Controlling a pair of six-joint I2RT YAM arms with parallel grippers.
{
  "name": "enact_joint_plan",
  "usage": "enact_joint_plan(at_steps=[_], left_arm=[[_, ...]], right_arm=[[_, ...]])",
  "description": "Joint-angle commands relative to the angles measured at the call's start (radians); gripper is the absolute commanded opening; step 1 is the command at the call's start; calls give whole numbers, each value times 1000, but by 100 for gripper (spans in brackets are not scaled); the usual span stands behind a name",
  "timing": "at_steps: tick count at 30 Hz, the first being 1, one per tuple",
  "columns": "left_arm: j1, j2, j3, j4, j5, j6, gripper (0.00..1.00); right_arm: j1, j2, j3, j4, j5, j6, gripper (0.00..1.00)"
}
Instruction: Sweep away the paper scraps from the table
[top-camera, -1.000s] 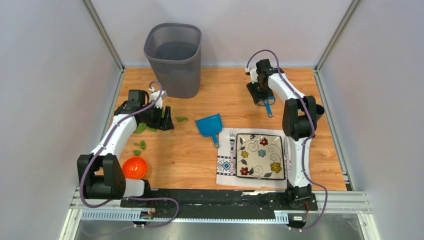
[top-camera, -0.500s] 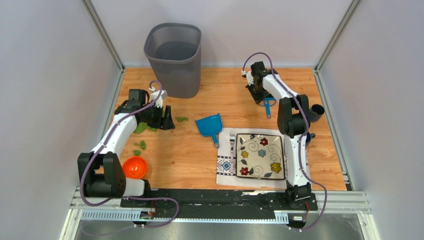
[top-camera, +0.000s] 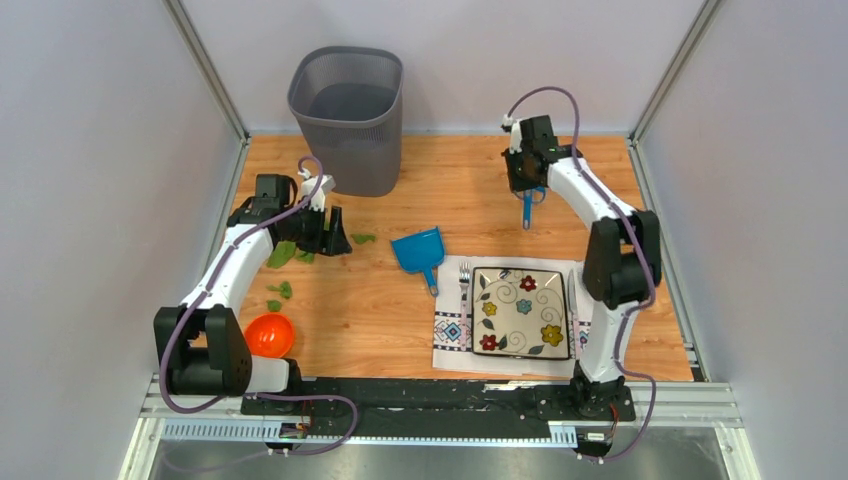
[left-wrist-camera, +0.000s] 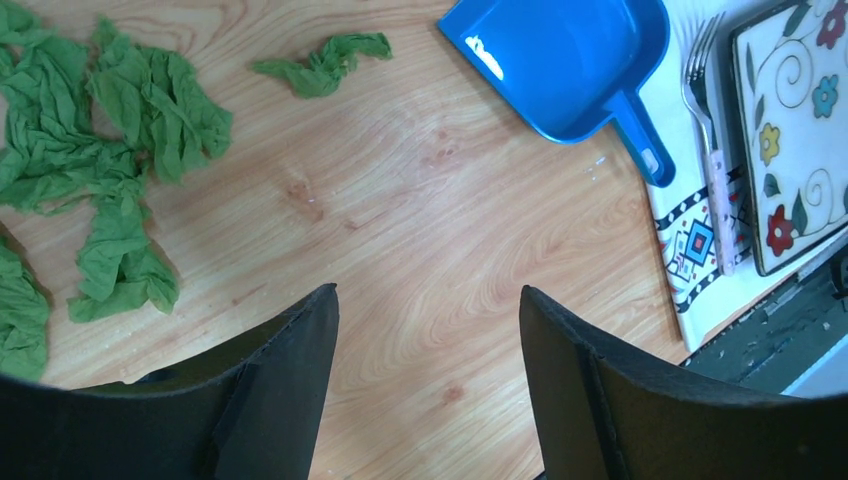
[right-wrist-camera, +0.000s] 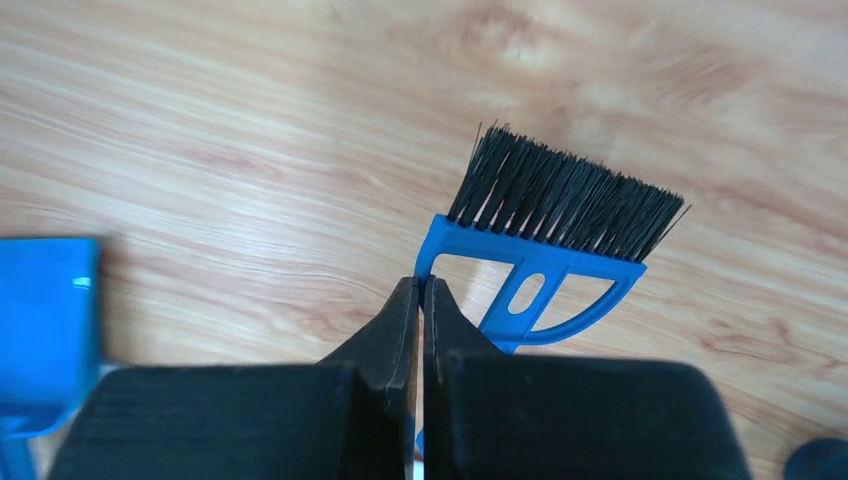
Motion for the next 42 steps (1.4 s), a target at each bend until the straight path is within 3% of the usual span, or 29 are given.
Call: enact_joint_plan(at_steps=[1, 5, 7, 12, 18, 24, 31, 39, 42], left_arm=[[10, -24, 43, 0, 61, 10, 74], [8, -32, 84, 3, 192, 0, 75], [-33, -41, 115, 20, 235, -16, 77], [-193, -47, 265, 52, 189, -13, 83], [-315, -35, 336, 41, 92, 30, 84], [-374, -47, 343, 46, -17, 78, 85], [-421, -69, 383, 90, -128, 189, 85], [-423, -113, 360, 156, -230, 294, 85], [-424, -127, 322, 196, -300, 334, 80]], right_arm=[[10, -216, -61, 219, -41, 131, 0], [36, -399, -166, 325, -88, 283, 0], [88, -475, -228, 463, -79, 370, 0], [340, -618, -378, 748, 165, 573, 0], [430, -636, -492, 977, 237, 917, 0], [432, -620, -553, 1077, 258, 1146, 0], [426, -512, -489, 1046, 223, 1441, 0], [432, -403, -428, 1080, 124, 1598, 0], [435, -391, -438, 1114, 104, 1642, 0]])
